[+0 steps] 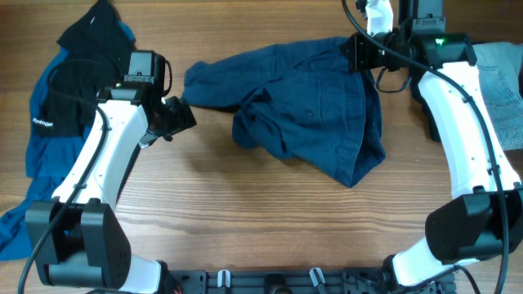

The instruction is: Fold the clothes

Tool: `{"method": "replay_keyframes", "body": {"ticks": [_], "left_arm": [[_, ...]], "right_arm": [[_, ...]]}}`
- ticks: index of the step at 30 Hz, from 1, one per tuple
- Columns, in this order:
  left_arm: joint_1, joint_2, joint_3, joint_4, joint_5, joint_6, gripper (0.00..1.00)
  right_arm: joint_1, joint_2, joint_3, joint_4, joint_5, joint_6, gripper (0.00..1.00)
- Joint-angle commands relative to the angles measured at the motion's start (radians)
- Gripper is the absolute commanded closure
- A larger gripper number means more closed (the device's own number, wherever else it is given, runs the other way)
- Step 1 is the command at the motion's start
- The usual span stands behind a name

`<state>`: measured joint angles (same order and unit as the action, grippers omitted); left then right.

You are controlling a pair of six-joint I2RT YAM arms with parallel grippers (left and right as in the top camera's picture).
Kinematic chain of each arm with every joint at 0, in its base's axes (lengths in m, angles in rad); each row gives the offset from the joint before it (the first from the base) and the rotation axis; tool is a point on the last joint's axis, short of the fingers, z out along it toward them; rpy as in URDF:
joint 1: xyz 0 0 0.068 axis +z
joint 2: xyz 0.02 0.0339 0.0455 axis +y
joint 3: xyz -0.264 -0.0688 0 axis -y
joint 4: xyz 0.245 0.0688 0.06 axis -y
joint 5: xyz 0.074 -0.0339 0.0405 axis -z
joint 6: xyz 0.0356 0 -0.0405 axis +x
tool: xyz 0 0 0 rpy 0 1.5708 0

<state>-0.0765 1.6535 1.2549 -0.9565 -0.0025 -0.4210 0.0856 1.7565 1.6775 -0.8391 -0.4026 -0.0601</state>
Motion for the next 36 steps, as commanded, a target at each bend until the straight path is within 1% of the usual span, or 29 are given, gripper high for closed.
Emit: {"method": "replay_keyframes", "body": {"ticks": [1, 3, 5, 8, 11, 15, 19, 22, 30, 33, 34, 36], "left_arm": [[0.011, 0.009, -0.006, 0.008, -0.014, 0.026, 0.15], [0.024, 0.009, -0.006, 0.035, -0.013, 0.050, 0.13], [0.039, 0.012, -0.006, 0.100, -0.011, 0.082, 0.10], [0.053, 0.026, -0.007, 0.213, -0.004, 0.118, 0.08], [0.056, 0.066, -0.007, 0.349, 0.035, 0.162, 0.08], [0.056, 0.195, -0.007, 0.546, 0.165, 0.219, 0.08], [0.056, 0.310, -0.007, 0.661, 0.258, 0.261, 0.09], [0.055, 0.354, -0.007, 0.715, 0.265, 0.261, 0.09], [0.052, 0.359, -0.007, 0.821, 0.296, 0.260, 0.09], [0.053, 0.359, -0.007, 0.858, 0.345, 0.256, 0.12], [0.053, 0.359, -0.007, 0.864, 0.351, 0.257, 0.14], [0.053, 0.367, -0.007, 0.875, 0.350, 0.257, 0.16]], "right_arm": [[-0.017, -0.006, 0.006, -0.021, 0.002, 0.000, 0.96], [-0.026, -0.006, 0.006, -0.039, 0.002, -0.019, 0.95], [-0.027, -0.006, 0.006, -0.045, 0.002, -0.023, 0.96], [-0.027, -0.006, 0.006, -0.045, 0.001, -0.027, 0.96], [-0.027, -0.006, 0.005, -0.045, -0.002, -0.037, 0.96], [-0.027, -0.006, 0.005, -0.044, -0.001, -0.043, 0.96], [-0.027, -0.006, 0.005, -0.044, 0.000, -0.045, 0.96], [-0.027, -0.006, 0.005, -0.044, 0.000, -0.045, 0.96], [-0.027, -0.006, 0.005, -0.044, 0.004, -0.045, 0.96], [-0.027, -0.006, 0.005, -0.042, 0.004, -0.044, 0.96], [-0.027, -0.006, 0.005, -0.040, 0.004, -0.045, 0.96], [-0.027, -0.006, 0.005, -0.038, 0.003, -0.045, 0.96]]}}
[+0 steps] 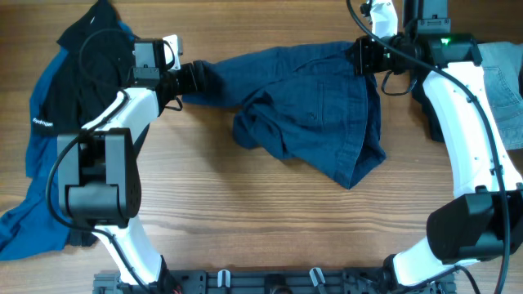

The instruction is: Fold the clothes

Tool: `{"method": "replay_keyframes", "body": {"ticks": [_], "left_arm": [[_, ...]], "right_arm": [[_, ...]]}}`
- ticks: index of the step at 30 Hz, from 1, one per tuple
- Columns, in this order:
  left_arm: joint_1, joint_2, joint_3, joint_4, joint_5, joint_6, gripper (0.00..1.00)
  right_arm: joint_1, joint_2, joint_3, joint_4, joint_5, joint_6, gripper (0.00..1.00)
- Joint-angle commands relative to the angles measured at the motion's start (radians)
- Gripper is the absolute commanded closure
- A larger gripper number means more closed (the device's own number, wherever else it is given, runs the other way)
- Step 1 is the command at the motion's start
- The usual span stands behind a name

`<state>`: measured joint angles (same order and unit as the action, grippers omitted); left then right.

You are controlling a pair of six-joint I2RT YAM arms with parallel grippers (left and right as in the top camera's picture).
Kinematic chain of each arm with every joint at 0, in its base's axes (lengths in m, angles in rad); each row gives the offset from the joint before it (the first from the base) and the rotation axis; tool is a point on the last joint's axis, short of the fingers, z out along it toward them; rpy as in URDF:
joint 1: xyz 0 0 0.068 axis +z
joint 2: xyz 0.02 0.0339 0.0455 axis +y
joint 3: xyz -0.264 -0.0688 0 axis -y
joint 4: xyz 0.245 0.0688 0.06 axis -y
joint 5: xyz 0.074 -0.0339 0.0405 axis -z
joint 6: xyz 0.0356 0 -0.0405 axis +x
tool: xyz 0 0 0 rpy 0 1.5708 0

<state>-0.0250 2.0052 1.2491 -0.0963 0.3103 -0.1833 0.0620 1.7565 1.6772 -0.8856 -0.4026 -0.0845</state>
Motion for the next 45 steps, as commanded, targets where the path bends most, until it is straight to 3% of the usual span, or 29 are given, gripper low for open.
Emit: {"method": "replay_keyframes", "body": {"ticks": [1, 5, 10, 17, 19, 21, 26, 31, 37, 45], "left_arm": [[0.001, 0.021, -0.001, 0.019, 0.038, 0.019, 0.16], [0.001, 0.060, -0.001, 0.043, 0.039, 0.019, 0.16], [-0.002, 0.060, -0.001, 0.079, 0.041, 0.007, 0.41], [-0.008, 0.065, -0.001, 0.090, 0.041, -0.008, 0.43], [-0.013, 0.073, -0.001, 0.094, 0.042, -0.016, 0.61], [-0.014, 0.075, -0.001, 0.098, 0.041, -0.042, 0.95], [-0.010, 0.050, 0.003, 0.154, 0.061, -0.090, 0.96], [0.003, -0.108, 0.027, 0.087, 0.066, -0.086, 0.96], [0.012, -0.472, 0.048, -0.019, 0.026, -0.072, 0.96], [0.012, -0.912, 0.048, -0.175, -0.147, -0.025, 0.96]], "right_arm": [[-0.003, -0.006, 0.006, 0.009, 0.003, -0.020, 0.96], [-0.003, -0.006, 0.006, 0.010, 0.004, -0.020, 0.96], [-0.003, -0.006, 0.006, 0.011, 0.004, -0.020, 0.96], [-0.003, -0.006, 0.006, 0.011, 0.004, -0.020, 0.96], [-0.003, -0.006, 0.006, 0.011, 0.003, -0.020, 0.96], [-0.003, -0.006, 0.006, 0.011, 0.003, -0.020, 0.96], [-0.003, -0.006, 0.006, 0.016, 0.003, -0.021, 0.96], [-0.003, -0.014, 0.006, 0.029, -0.014, -0.021, 0.96], [-0.005, -0.098, 0.077, 0.010, -0.047, -0.027, 0.96], [-0.004, -0.274, 0.241, -0.043, -0.048, -0.098, 0.96]]}}
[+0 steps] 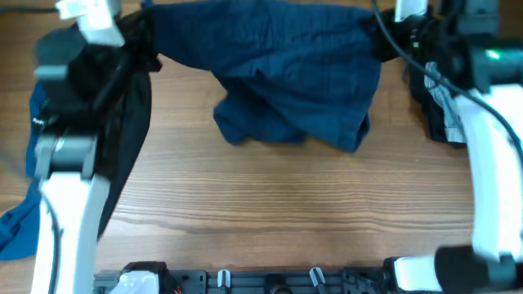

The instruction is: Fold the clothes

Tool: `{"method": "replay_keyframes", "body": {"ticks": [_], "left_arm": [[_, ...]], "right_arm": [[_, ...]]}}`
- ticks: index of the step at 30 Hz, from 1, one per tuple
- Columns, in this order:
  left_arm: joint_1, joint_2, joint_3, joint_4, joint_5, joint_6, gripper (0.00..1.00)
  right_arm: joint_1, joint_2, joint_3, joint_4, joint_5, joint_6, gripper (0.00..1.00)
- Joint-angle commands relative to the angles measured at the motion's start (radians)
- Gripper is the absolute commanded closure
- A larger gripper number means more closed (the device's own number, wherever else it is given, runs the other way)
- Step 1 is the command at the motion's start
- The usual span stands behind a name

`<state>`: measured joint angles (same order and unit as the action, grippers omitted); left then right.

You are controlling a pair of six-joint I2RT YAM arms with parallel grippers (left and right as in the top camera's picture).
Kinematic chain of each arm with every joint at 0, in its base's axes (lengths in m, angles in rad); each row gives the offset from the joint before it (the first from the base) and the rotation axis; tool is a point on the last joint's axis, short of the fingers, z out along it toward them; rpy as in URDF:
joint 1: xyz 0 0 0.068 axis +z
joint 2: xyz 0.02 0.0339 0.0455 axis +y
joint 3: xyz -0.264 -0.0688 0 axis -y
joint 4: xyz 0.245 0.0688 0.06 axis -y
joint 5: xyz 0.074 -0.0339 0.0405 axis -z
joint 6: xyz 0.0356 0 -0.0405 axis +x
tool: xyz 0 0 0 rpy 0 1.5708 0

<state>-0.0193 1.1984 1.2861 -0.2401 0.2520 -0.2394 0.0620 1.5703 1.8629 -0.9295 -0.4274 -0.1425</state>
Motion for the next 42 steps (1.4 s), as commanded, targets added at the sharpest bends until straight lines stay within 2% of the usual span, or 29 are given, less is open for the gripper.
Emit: {"method": "replay_keyframes", "body": {"ticks": [1, 6, 11, 17, 22, 27, 33, 42], "left_arm": [[0.006, -0.153, 0.011, -0.043, -0.096, 0.033, 0.96], [0.006, -0.335, 0.011, -0.079, -0.124, 0.053, 0.96], [0.006, -0.498, 0.011, -0.126, -0.161, 0.053, 0.96], [0.006, -0.506, 0.011, -0.189, -0.218, 0.053, 0.96], [0.006, -0.477, 0.011, -0.201, -0.220, 0.050, 0.96], [0.006, -0.381, 0.010, -0.278, -0.220, 0.036, 0.96], [0.006, -0.134, 0.010, -0.300, -0.197, 0.021, 0.96], [-0.001, 0.249, 0.010, -0.126, -0.195, 0.023, 0.96]], "right_arm": [[-0.004, -0.119, 0.064, 0.001, -0.023, -0.039, 0.96], [-0.004, -0.252, 0.077, 0.001, -0.092, -0.031, 0.96], [-0.004, -0.327, 0.077, 0.001, -0.274, -0.003, 0.95], [0.004, -0.240, 0.077, 0.036, -0.427, 0.010, 0.96], [0.057, -0.129, 0.077, 0.053, -0.430, 0.014, 0.96], [0.058, -0.041, 0.076, -0.002, -0.286, 0.048, 0.96], [0.058, 0.112, 0.076, -0.015, -0.103, 0.116, 0.96], [0.024, 0.391, 0.076, 0.203, -0.050, 0.183, 0.96]]}}
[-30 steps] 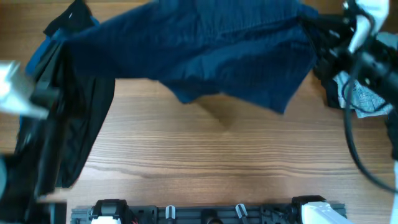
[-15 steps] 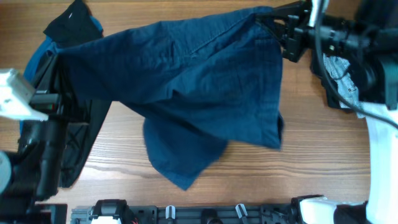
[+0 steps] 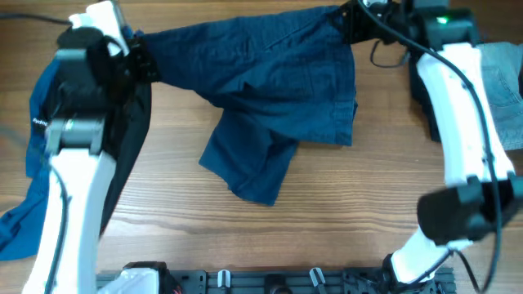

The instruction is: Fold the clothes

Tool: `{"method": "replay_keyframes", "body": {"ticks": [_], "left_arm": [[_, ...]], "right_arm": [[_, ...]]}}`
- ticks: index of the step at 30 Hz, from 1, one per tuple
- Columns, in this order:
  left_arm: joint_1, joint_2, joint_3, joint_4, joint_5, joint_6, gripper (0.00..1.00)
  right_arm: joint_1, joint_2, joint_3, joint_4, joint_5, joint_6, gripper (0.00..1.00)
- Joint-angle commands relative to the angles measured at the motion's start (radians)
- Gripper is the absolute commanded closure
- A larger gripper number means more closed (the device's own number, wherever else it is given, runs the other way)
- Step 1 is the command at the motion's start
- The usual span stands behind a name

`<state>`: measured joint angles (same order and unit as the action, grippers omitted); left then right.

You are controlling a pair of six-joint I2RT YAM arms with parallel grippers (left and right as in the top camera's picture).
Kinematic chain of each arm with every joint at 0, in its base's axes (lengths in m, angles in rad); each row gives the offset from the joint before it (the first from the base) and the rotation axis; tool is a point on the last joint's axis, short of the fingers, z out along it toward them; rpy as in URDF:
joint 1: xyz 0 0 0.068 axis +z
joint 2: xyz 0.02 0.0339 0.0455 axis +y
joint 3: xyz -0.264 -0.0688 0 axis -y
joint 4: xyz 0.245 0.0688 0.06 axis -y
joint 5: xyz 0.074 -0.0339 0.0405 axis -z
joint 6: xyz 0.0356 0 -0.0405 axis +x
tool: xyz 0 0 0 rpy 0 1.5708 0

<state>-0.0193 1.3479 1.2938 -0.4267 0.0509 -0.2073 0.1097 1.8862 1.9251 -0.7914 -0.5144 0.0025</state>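
A dark blue denim garment (image 3: 270, 90) hangs stretched between my two arms over the far half of the table, with one leg trailing down toward the middle. My left gripper (image 3: 145, 64) is shut on its left corner. My right gripper (image 3: 347, 20) is shut on its right corner near the far edge. Both ends are lifted; the lower leg rests on the wood.
A pile of black and bright blue clothes (image 3: 37, 139) lies along the left edge, partly under my left arm. A light grey denim piece (image 3: 502, 90) lies at the right edge behind my right arm. The wooden table (image 3: 327, 220) shows bare in front.
Both arms have come lower and nearer the table. The garment has spread out, and one leg now lies extended toward the middle front instead of bunched.
First my right gripper held the crumpled garment's far right corner while my left stood beside its left end. Then my left gripper was on that left end. Later both held it lifted and stretched; now it hangs more spread, a leg trailing forward.
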Motion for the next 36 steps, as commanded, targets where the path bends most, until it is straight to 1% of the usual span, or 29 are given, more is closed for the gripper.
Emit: {"method": "replay_keyframes", "body": {"ticks": [1, 4, 5, 6, 7, 8, 9, 10, 13, 15, 18, 19, 22, 23, 24, 26, 28, 31, 33, 36], "left_arm": [[-0.001, 0.131, 0.002, 0.091, 0.008, -0.010, 0.96], [-0.001, 0.259, 0.002, 0.251, 0.008, -0.010, 0.96], [-0.002, 0.301, 0.002, 0.313, 0.008, -0.010, 0.94], [-0.003, 0.332, 0.002, 0.362, 0.008, -0.010, 0.70], [-0.003, 0.360, 0.002, 0.393, 0.008, -0.010, 0.46], [-0.003, 0.380, 0.003, 0.411, 0.008, -0.010, 0.22], [-0.003, 0.383, 0.003, 0.412, 0.008, -0.010, 0.05], [-0.003, 0.375, 0.003, 0.405, 0.008, -0.010, 0.00], [-0.002, 0.313, 0.003, 0.360, 0.009, -0.055, 0.00], [-0.003, 0.253, 0.003, 0.282, 0.045, -0.085, 0.00], [-0.004, 0.143, 0.003, 0.053, 0.224, -0.094, 0.00], [-0.008, 0.119, 0.003, -0.019, 0.252, -0.101, 0.00], [-0.044, 0.052, 0.003, -0.266, 0.259, -0.133, 0.00], [-0.055, 0.043, 0.002, -0.321, 0.259, -0.143, 0.00], [-0.068, 0.037, 0.002, -0.388, 0.259, -0.153, 0.00], [-0.096, 0.036, 0.001, -0.505, 0.258, -0.194, 0.00], [-0.118, 0.036, -0.009, -0.566, 0.258, -0.208, 0.00], [-0.177, 0.036, -0.047, -0.663, 0.217, -0.256, 0.00], [-0.229, 0.036, -0.107, -0.686, 0.175, -0.320, 0.00], [-0.298, 0.036, -0.232, -0.626, 0.164, -0.410, 0.01]], "right_arm": [[-0.029, 0.105, 0.014, 0.106, 0.052, 0.056, 0.96], [-0.051, 0.206, 0.014, 0.304, 0.100, 0.056, 0.96], [-0.055, 0.230, 0.014, 0.368, 0.103, 0.050, 0.89], [-0.059, 0.249, 0.014, 0.421, 0.103, 0.051, 0.42], [-0.064, 0.259, 0.014, 0.462, 0.102, 0.053, 0.06], [-0.069, 0.262, 0.014, 0.498, 0.099, 0.053, 0.01], [-0.075, 0.253, 0.016, 0.516, 0.095, 0.053, 0.00], [-0.084, 0.236, 0.023, 0.513, 0.095, 0.055, 0.00], [-0.116, 0.175, 0.024, 0.458, 0.094, 0.086, 0.01], [-0.134, 0.131, 0.024, 0.358, 0.074, 0.086, 0.00], [-0.152, 0.066, 0.024, 0.082, 0.065, 0.082, 0.00], [-0.154, 0.053, 0.024, 0.004, 0.065, 0.075, 0.00], [-0.155, 0.037, 0.024, -0.241, 0.065, 0.051, 0.01], [-0.155, 0.038, 0.024, -0.291, 0.065, 0.049, 0.04], [-0.155, 0.038, 0.016, -0.344, 0.065, 0.048, 0.06], [-0.155, 0.038, 0.011, -0.413, 0.065, 0.029, 0.10], [-0.154, 0.038, 0.002, -0.454, 0.074, 0.023, 0.10], [-0.154, 0.038, -0.016, -0.478, 0.111, 0.023, 0.10], [-0.154, 0.038, -0.039, -0.468, 0.119, 0.024, 0.10], [-0.154, 0.038, -0.079, -0.423, 0.118, 0.027, 0.10]]}}
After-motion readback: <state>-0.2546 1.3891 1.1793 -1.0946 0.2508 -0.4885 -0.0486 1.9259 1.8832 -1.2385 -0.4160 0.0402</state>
